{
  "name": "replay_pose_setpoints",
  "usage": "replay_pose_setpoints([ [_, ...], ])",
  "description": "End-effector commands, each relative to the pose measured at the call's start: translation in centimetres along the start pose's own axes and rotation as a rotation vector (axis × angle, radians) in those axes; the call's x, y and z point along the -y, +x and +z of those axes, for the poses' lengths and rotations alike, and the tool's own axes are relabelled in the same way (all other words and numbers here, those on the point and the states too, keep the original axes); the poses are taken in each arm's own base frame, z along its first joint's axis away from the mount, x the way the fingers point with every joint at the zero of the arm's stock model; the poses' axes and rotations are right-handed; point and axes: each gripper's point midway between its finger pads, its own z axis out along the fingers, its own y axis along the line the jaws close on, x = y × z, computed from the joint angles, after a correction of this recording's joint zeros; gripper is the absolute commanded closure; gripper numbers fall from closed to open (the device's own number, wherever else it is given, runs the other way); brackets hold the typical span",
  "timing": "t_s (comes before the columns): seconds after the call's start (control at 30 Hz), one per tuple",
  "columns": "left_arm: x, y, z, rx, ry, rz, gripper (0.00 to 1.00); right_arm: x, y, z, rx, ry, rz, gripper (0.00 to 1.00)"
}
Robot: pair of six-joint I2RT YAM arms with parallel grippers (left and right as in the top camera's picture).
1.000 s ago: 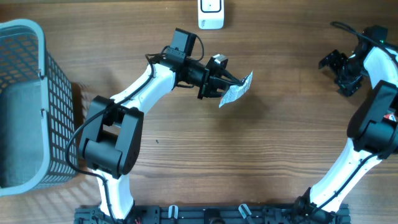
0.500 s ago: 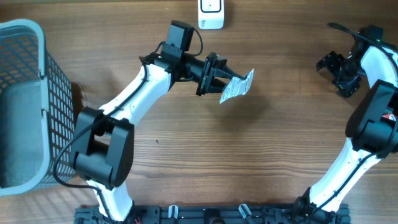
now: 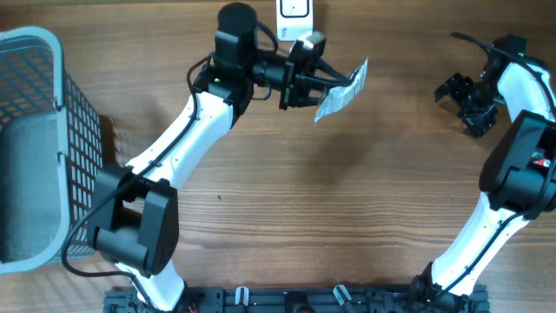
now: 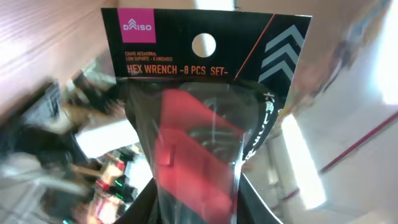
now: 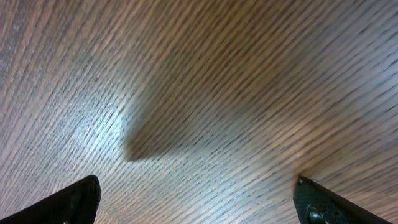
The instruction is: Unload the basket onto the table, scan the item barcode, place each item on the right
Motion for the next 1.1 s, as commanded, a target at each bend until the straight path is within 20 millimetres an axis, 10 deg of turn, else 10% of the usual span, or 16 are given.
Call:
replay_pose_setpoints([
  [0.0, 3.2, 1.9, 0.0, -0.007, 0.017, 0.185, 0.96, 0.3, 0.1, 0.2, 0.0, 0.021, 0.009, 0.0],
  [0.33, 5.7, 3.8, -0.1, -0.006, 0.052, 0.234, 0.96, 1.3, -0.1, 0.1, 0.016, 0.08, 0.018, 0.0],
  [0.67, 5.2, 0.2, -0.4, 0.132, 0.112, -0.147, 0.96, 3.1, 0.6, -0.1, 0.011, 0.171, 0.123, 0.0],
  [1.07, 5.5, -0.3, -0.5, 0.163, 0.129, -0.119, 0.96, 3.0, 0.4, -0.1, 0.017, 0.166, 0.119, 0.0],
])
